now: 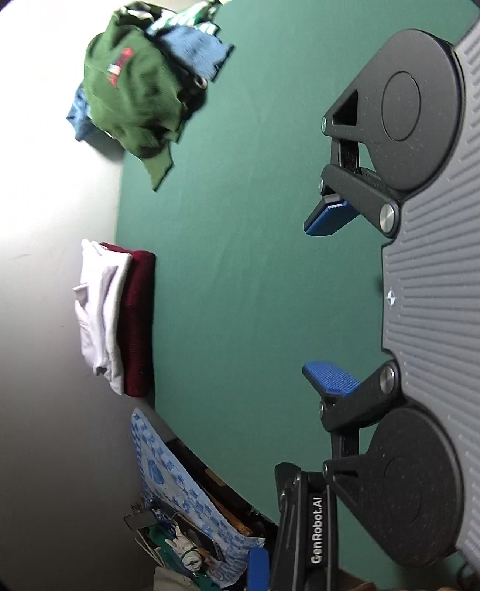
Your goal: Fold clothes
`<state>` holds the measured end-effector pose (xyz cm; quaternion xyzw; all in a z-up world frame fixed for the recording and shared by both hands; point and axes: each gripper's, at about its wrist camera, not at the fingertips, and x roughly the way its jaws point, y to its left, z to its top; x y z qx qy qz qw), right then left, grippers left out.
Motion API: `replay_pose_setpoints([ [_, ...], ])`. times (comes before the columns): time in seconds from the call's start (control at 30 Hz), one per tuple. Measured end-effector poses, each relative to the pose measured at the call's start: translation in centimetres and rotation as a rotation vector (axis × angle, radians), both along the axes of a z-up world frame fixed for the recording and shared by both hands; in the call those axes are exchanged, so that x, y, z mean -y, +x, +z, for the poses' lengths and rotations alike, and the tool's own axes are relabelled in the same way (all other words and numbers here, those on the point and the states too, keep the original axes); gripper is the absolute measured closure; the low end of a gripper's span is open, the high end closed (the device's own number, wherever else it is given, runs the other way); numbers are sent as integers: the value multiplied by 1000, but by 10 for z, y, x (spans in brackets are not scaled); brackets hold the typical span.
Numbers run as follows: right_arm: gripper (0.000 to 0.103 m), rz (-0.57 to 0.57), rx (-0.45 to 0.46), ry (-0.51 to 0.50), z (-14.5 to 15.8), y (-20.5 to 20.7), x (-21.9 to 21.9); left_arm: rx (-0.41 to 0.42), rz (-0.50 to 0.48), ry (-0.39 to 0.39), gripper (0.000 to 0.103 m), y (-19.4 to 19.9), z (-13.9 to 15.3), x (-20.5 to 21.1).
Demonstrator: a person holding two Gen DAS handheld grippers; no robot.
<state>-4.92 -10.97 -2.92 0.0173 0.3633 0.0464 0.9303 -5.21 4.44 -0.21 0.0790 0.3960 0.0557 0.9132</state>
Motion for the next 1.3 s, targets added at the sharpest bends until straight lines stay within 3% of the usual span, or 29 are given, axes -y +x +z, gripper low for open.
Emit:
replay_pose_setpoints([
  [0.2,21,-51,-62,-6,21,3,1,39,34,-31,1,-1,24,4],
  [0.53,20,-171,74,-70,60,22,-29,126,-48,4,1,25,65,-11],
  [0.77,17,-320,130,-7,86,55,-38,191,-72,-32,1,55,87,-29],
  [0.93,16,-370,139,-22,87,65,-43,190,-97,-9,1,68,87,-27],
  [1.13,16,-376,149,-42,92,74,-48,160,-70,-51,1,85,86,-35],
  [1.3,16,-351,147,-53,96,81,-53,162,-55,-10,0,93,81,-33],
])
